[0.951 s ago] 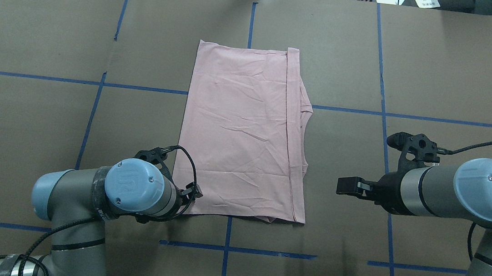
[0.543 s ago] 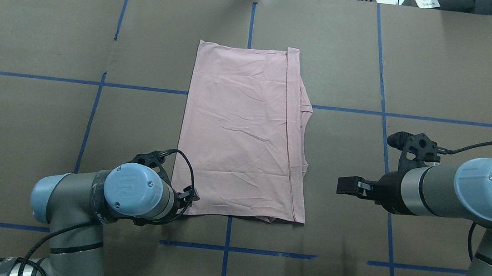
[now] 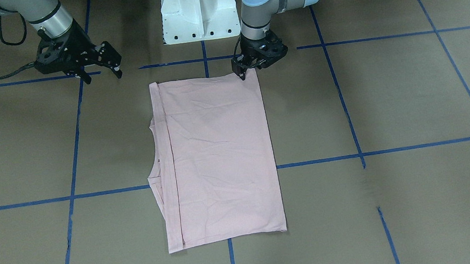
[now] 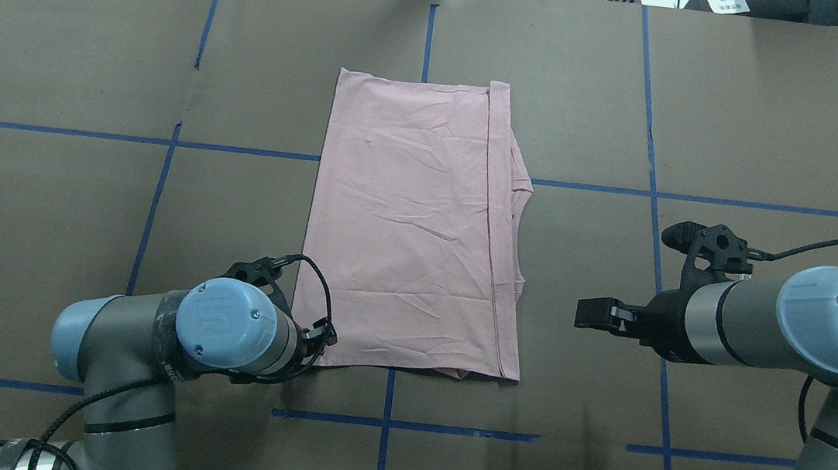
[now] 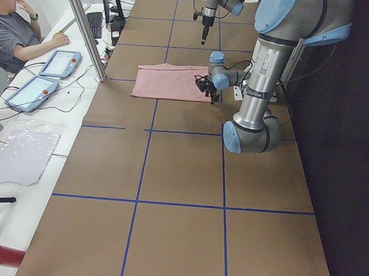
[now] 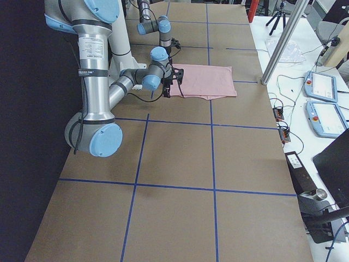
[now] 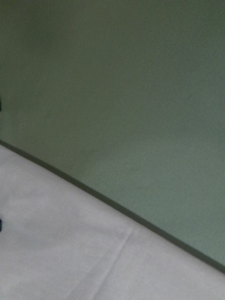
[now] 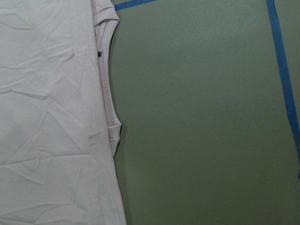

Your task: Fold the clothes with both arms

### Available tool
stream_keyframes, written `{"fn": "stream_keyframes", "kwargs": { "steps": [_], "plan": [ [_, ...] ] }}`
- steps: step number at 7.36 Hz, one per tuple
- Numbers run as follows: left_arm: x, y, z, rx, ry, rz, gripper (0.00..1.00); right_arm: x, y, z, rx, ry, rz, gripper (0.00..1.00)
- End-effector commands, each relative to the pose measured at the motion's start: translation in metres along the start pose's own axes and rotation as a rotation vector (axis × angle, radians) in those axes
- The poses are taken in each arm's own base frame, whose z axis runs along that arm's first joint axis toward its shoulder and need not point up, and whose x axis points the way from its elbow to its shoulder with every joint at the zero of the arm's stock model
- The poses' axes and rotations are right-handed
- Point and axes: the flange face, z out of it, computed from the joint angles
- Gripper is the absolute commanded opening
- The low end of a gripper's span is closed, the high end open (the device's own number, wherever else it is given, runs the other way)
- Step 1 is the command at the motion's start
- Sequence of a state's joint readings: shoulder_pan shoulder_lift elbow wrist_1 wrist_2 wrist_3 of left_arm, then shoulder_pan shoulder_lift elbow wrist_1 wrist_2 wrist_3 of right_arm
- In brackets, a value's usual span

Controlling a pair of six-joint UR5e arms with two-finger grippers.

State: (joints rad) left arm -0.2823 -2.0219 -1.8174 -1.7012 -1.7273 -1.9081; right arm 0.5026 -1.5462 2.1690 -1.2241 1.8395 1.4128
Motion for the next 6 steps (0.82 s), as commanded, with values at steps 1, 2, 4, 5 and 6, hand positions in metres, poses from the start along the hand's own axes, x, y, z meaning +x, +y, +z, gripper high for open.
{"fn": "stream_keyframes", "kwargs": {
  "steps": [1, 2, 4, 5, 6],
  "plan": [
    [0.001, 0.001, -0.004, -0.003, 0.007, 0.001, 0.21, 0.000, -0.001, -0.001, 0.001, -0.002, 0.001, 1.00],
    [0.003, 0.002, -0.006, -0.003, 0.014, 0.002, 0.05, 0.000, -0.001, -0.001, 0.002, -0.002, 0.002, 1.00],
    [0.004, 0.004, -0.013, -0.009, 0.024, 0.004, 0.00, 0.001, -0.002, -0.001, 0.003, 0.000, 0.003, 1.00],
    [0.005, 0.004, -0.022, -0.013, 0.041, 0.006, 0.00, 0.001, -0.002, -0.001, 0.003, 0.000, 0.003, 1.00],
    [0.006, 0.005, -0.031, -0.012, 0.040, 0.006, 0.00, 0.001, -0.001, 0.000, 0.000, 0.002, 0.003, 1.00]
  ]
}}
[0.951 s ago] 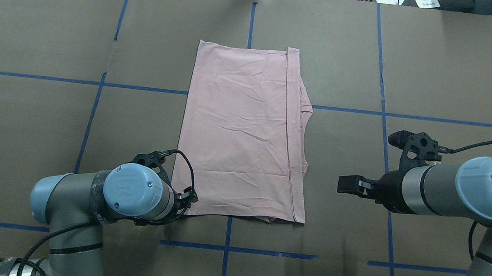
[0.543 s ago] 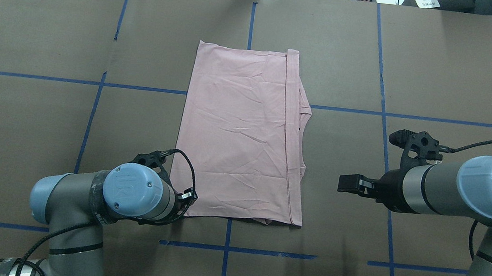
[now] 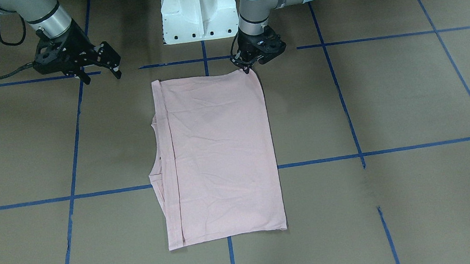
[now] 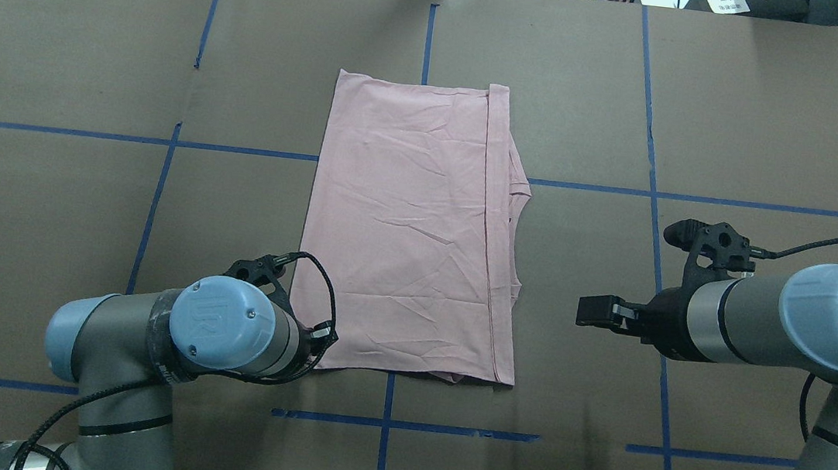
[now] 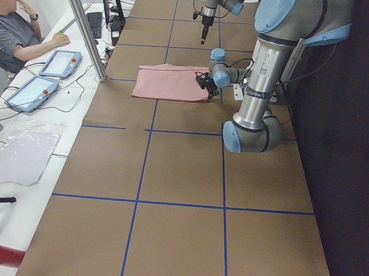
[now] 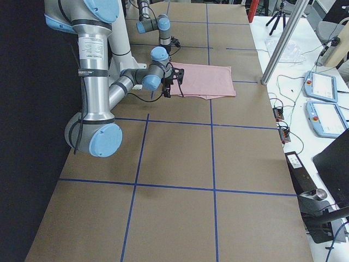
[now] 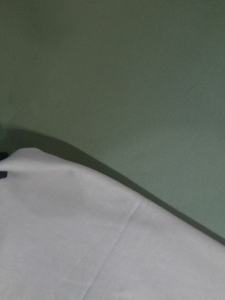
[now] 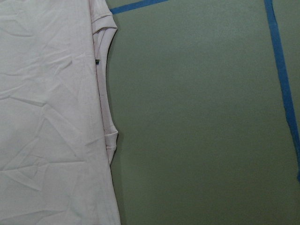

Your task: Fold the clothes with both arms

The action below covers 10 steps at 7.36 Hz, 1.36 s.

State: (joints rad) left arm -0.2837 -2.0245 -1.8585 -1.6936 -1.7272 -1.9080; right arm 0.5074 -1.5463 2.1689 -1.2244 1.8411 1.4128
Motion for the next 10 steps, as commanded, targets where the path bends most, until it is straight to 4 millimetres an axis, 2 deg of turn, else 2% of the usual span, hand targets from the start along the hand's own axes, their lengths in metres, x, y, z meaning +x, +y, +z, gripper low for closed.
{"fn": "stream_keyframes", "kwargs": {
  "steps": [1, 2, 3, 4, 5, 6, 9, 10],
  "plan": [
    [0.003, 0.003, -0.025, -0.001, 0.009, 0.005, 0.00, 0.003, 0.002, 0.008, -0.010, 0.032, 0.032, 1.00],
    [0.004, 0.004, -0.032, -0.003, 0.018, 0.010, 0.00, -0.021, 0.006, 0.019, -0.027, 0.048, 0.138, 1.00],
    [0.003, 0.002, -0.032, -0.001, 0.017, 0.014, 0.00, -0.062, 0.016, 0.044, -0.048, 0.088, 0.211, 1.00],
    [0.004, 0.001, -0.032, 0.001, 0.020, 0.013, 0.00, -0.122, 0.047, 0.079, -0.032, 0.194, 0.248, 1.00],
    [0.004, 0.001, -0.033, 0.000, 0.021, 0.014, 0.00, -0.123, 0.068, 0.096, -0.024, 0.219, 0.250, 1.00],
    [0.004, 0.001, -0.033, 0.000, 0.021, 0.015, 0.00, -0.129, 0.079, 0.103, -0.012, 0.220, 0.249, 1.00],
    [0.006, 0.002, -0.034, -0.001, 0.024, 0.016, 0.00, -0.165, 0.072, 0.130, 0.001, 0.229, 0.301, 1.00],
    [0.006, 0.002, -0.034, 0.001, 0.025, 0.016, 0.00, -0.165, 0.072, 0.134, 0.002, 0.237, 0.303, 1.00]
  ]
}}
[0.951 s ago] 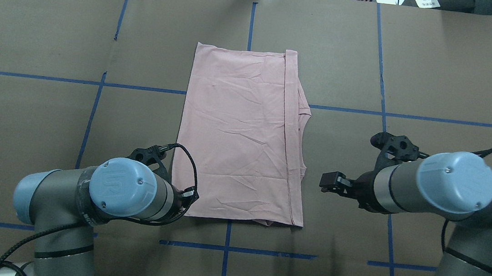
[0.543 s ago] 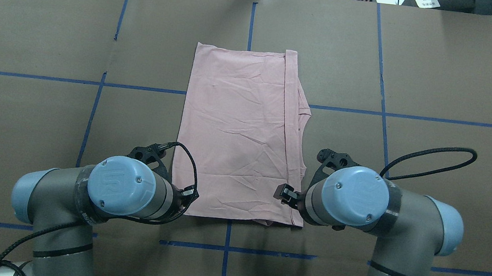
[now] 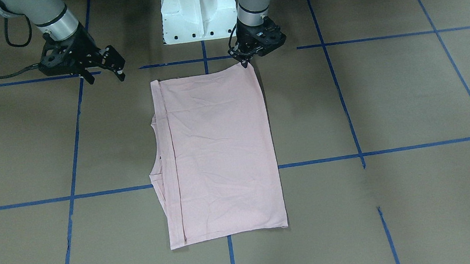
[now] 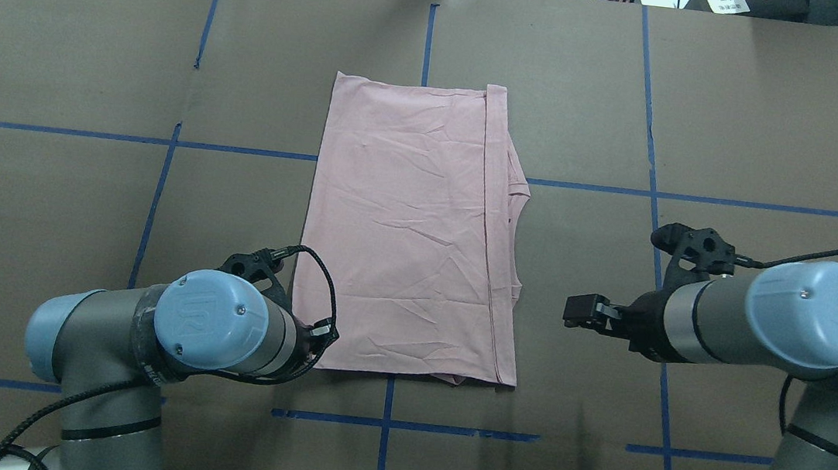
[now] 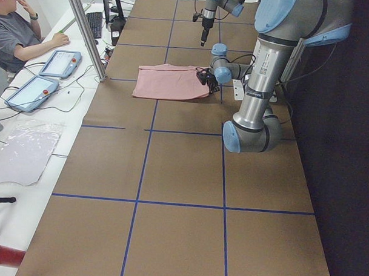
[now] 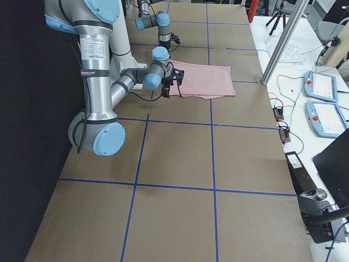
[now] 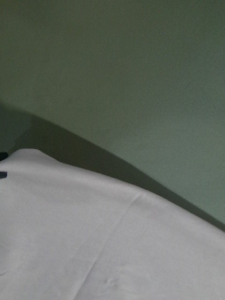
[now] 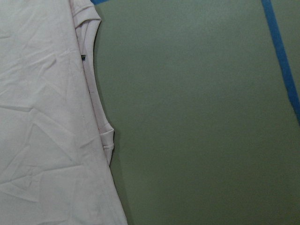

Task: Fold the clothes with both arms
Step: 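Move the right gripper to the shirt's other near corner, then grasp both near corners of the shirt with the left and right grippers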

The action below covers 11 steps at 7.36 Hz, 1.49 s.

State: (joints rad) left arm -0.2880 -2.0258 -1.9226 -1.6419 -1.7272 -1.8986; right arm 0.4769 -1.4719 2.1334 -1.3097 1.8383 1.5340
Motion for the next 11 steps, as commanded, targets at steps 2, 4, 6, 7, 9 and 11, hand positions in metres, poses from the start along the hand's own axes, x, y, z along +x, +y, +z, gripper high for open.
{"fn": "stream_keyframes", "kwargs": {
  "steps": [2, 4, 6, 7, 9, 11],
  "plan": [
    [0.003, -0.001, -0.007, 0.002, 0.010, 0.007, 0.00, -0.138, 0.079, 0.111, 0.035, 0.191, 0.191, 1.00],
    [0.004, -0.001, -0.007, 0.000, 0.013, 0.007, 0.00, -0.134, 0.078, 0.120, 0.040, 0.215, 0.193, 1.00],
    [0.004, -0.001, -0.007, 0.000, 0.013, 0.007, 0.00, -0.129, 0.075, 0.129, 0.044, 0.234, 0.195, 1.00],
    [0.004, 0.000, -0.008, -0.001, 0.014, 0.008, 0.00, -0.128, 0.075, 0.130, 0.044, 0.237, 0.195, 1.00],
    [0.004, -0.001, -0.008, 0.001, 0.015, 0.008, 0.00, -0.124, 0.075, 0.132, 0.044, 0.245, 0.195, 1.00],
    [0.004, -0.001, -0.008, 0.001, 0.015, 0.008, 0.00, -0.124, 0.074, 0.132, 0.042, 0.245, 0.196, 0.63]
  ]
}}
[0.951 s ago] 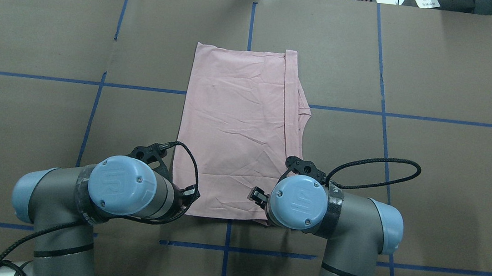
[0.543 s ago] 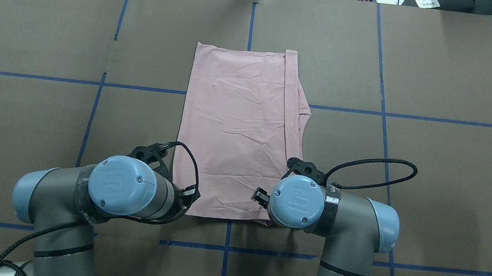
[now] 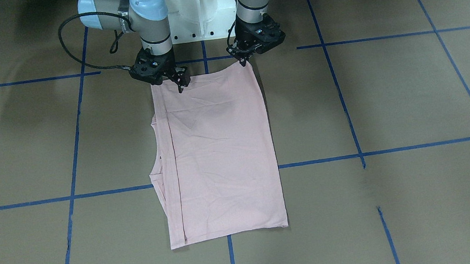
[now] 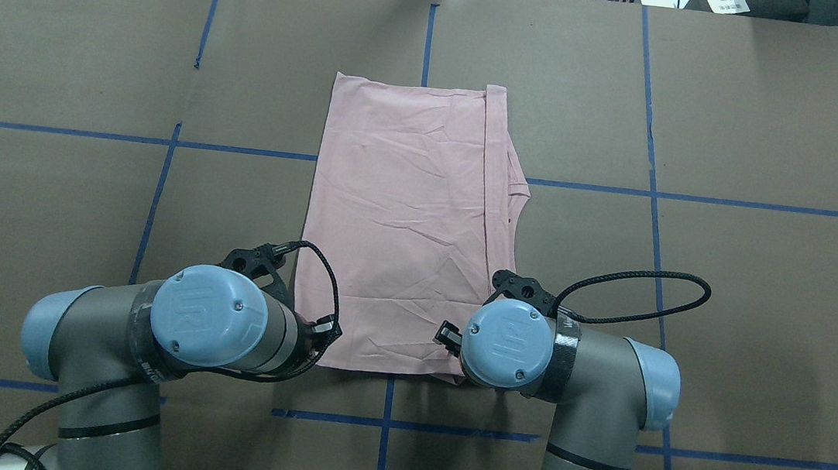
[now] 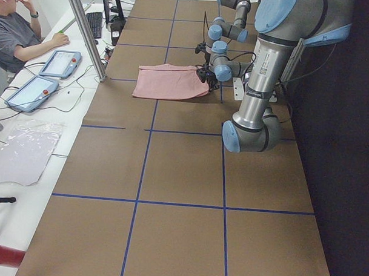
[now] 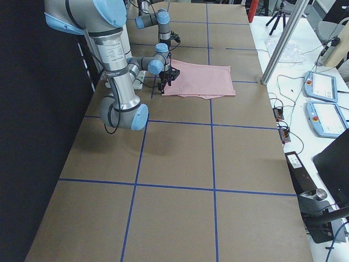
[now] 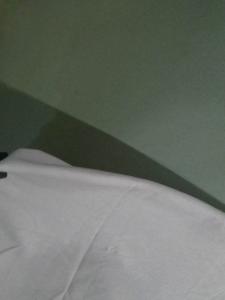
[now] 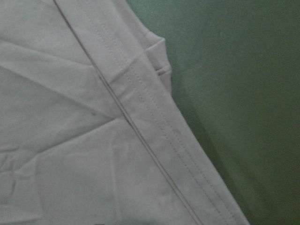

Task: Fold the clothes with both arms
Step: 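Grasp both near corners of the shirt with the left and right grippers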

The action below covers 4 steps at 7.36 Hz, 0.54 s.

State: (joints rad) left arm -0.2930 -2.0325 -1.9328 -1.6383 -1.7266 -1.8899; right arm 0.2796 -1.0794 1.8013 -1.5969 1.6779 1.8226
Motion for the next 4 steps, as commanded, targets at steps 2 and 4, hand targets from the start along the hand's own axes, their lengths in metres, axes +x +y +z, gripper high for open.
{"fn": "stream_keyframes", "kwargs": {
  "steps": [2, 4],
  "plan": [
    [-0.0001, -0.0001, 0.0001, 0.001, -0.001, 0.000, 0.00, -0.0015, 0.0008, -0.0040, -0.008, -0.007, -0.002, 0.08],
    [0.0010, -0.0016, -0.0009, 0.003, 0.001, -0.002, 0.00, -0.0037, 0.0025, -0.0064, -0.009, -0.013, -0.002, 0.00]
  ]
}}
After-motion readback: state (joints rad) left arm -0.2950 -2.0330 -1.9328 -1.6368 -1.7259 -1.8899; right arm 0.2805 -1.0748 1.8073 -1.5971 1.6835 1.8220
